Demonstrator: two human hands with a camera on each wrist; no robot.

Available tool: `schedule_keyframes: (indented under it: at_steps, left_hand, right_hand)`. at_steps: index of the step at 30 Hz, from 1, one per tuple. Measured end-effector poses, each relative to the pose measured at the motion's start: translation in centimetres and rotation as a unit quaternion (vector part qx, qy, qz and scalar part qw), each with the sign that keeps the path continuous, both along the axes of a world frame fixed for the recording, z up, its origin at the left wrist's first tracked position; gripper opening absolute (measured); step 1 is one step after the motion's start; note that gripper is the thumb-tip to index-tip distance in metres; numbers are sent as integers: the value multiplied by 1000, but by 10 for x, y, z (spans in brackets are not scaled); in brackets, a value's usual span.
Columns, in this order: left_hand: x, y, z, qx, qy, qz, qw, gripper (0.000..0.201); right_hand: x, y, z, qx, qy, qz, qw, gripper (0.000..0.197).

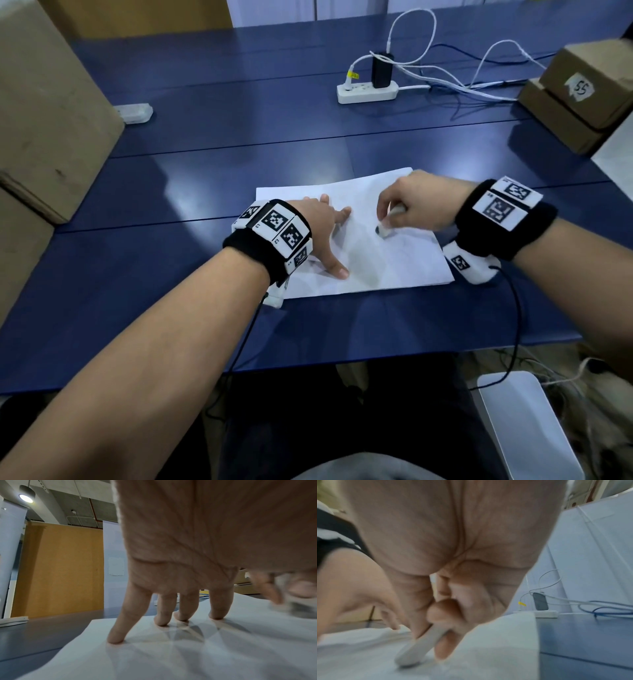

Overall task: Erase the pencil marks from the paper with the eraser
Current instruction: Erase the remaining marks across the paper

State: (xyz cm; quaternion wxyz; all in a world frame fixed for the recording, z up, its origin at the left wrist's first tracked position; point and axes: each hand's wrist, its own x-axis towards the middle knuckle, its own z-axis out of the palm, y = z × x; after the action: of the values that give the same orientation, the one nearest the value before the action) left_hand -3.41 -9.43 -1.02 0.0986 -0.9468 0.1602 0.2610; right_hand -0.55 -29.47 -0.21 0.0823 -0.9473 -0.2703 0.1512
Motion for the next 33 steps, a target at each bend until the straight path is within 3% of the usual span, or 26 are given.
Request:
schedule_keyframes:
  at_steps: [2,6,8,10,14,16,22,25,29,31,33]
  left_hand:
    - [0,-1,1,1,3,1,1000,129]
    - [0,-1,0,5,0,-7,1000,131]
    - [1,-2,0,6,-3,-15,1000,130]
    - [1,-3,0,6,-7,-24,1000,130]
    - [2,-3,0,5,-8,-30,999,129]
    - [3,-3,-1,2,-5,-32,999,131]
    - [6,-1,-6,-5,-1,-29,1000,134]
    - [7,-2,-5,-6,-4,-30,1000,133]
    - [7,-1,-6,-9,2,-28,1000,133]
    - [8,-1,-7,-9,4,-26,1000,134]
    - [7,0,-8,-14,3,-26,1000,134]
  right_hand:
    - [3,-3,-1,9,-23,-11,1000,10]
    - [-23,-2,3,-8,112,68,991,7]
    - [-32,-2,4,-23,140,85,986,6]
    - [-27,-2,5,-13,126,67,990,4]
    - [1,-1,-1,19,-16,-56,998,10]
    - [4,-2,-4,23,-33,-72,997,11]
    - [-23,-1,3,-18,151,80,985,6]
    - [-14,-1,2,-17,85,65,994,8]
    - [6,-4,-2,1,-42,-34,999,15]
    - [3,-7,-3,8,-41,-33,999,15]
    - [-9,-7,0,4,18,12,1000,9]
